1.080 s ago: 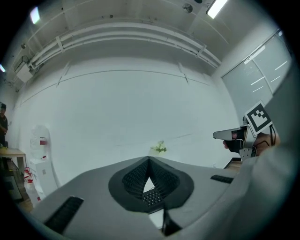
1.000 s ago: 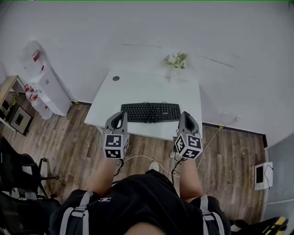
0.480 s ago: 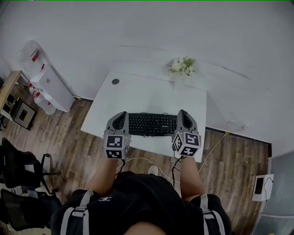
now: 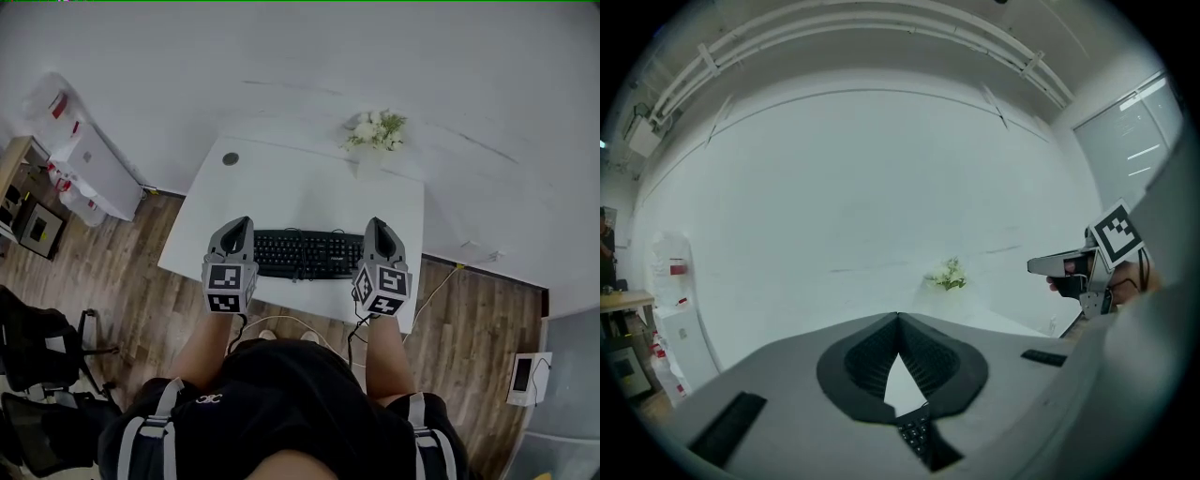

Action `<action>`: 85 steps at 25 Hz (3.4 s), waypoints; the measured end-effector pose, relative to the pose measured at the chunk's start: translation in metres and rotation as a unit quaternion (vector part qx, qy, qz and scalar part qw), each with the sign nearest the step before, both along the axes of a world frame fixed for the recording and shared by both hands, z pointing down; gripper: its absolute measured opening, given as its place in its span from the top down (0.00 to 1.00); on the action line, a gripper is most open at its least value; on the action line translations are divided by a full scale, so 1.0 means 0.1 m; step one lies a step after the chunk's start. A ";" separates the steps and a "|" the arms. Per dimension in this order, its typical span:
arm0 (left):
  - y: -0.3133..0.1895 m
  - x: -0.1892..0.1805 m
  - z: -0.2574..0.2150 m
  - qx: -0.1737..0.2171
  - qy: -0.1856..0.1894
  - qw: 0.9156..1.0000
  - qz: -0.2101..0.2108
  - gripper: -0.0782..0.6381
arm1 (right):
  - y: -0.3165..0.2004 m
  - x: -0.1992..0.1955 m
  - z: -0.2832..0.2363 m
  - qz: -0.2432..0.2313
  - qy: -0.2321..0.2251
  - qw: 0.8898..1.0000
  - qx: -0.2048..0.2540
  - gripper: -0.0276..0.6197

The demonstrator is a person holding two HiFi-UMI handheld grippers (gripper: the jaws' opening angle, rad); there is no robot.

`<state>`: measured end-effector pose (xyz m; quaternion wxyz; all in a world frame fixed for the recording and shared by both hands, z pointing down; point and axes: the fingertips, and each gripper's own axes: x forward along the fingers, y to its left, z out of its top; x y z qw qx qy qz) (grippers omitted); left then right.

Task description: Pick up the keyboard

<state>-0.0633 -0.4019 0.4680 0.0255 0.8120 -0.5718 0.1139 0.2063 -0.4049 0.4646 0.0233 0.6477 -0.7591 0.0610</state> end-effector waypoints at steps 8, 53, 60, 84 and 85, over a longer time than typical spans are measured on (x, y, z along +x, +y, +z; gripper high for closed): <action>-0.36 -0.24 0.34 -0.047 0.018 0.998 -0.022 0.76 | -0.27 0.22 0.28 0.017 -0.025 0.999 -0.029 0.85; -0.53 -0.86 3.11 -0.422 0.150 0.893 0.039 0.61 | -0.46 0.81 3.05 0.003 -0.025 0.938 -0.347 0.73; -0.55 -0.78 3.17 -0.434 0.197 0.878 0.045 0.65 | -0.42 0.80 3.13 -0.009 -0.171 0.917 -0.360 0.77; -0.77 -0.73 2.01 -0.314 0.250 0.912 0.088 0.70 | -0.41 0.80 1.94 -0.065 -0.210 0.939 -0.263 0.77; -0.80 -0.72 1.89 -0.300 0.246 0.917 0.093 0.70 | -0.44 0.81 1.80 -0.068 -0.207 0.944 -0.247 0.77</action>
